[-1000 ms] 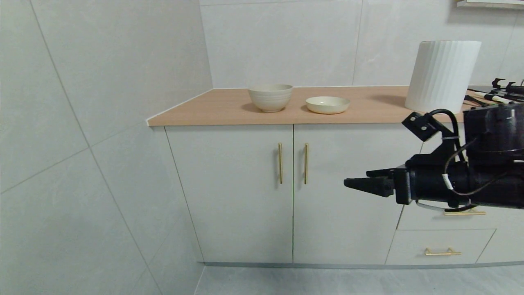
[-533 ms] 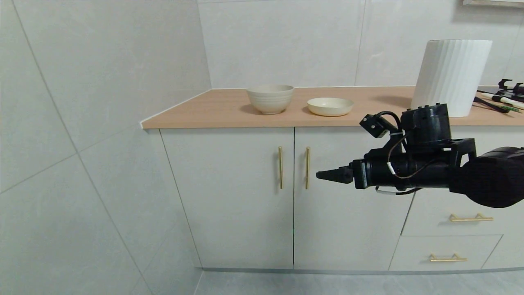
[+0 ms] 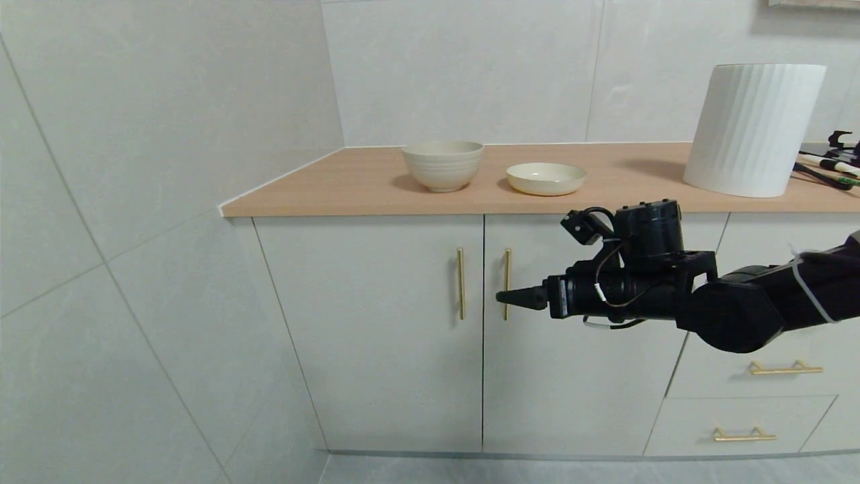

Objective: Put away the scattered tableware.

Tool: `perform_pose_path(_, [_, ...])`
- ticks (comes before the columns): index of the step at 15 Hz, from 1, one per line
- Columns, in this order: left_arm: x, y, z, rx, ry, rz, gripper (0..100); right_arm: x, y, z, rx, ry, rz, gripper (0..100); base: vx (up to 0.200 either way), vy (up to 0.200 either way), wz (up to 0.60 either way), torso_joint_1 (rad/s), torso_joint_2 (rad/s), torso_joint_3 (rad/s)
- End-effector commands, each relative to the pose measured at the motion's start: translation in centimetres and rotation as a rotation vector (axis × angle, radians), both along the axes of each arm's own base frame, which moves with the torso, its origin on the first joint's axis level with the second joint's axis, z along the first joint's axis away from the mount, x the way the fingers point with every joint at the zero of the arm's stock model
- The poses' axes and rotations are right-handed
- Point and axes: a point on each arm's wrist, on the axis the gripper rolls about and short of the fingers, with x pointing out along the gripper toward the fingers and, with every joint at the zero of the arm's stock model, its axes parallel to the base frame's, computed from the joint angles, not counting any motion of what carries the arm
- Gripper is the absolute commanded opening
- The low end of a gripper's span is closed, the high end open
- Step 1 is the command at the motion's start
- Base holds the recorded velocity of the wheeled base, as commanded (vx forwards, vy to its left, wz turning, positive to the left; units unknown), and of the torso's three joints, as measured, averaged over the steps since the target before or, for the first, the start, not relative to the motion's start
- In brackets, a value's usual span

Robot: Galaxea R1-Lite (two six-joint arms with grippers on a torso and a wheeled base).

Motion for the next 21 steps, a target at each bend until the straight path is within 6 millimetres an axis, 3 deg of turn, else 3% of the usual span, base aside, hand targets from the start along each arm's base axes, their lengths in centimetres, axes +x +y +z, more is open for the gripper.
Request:
perform_pose_path(1, [0.0,0.0,0.0,0.000,0.000,0.000,100,1.1,1.1,-2.4,-0.002,0.009,0.008,100,0.000,0.000,0.00,0.000,0.00,0.000])
perform_pose_path(6, [0.0,0.0,0.0,0.005,0.000,0.000,100,3.6,2.2,-4.8,0.062,-0.015,-0.035,100,0.000,0.000,0.00,0.000,0.00,0.000])
perform_pose_path(21, [0.0,0.0,0.0,0.011,0.000,-0.001,100,7.1,3.3,-7.2,0.161,-0.024,-0.168,100,0.000,0.000,0.00,0.000,0.00,0.000])
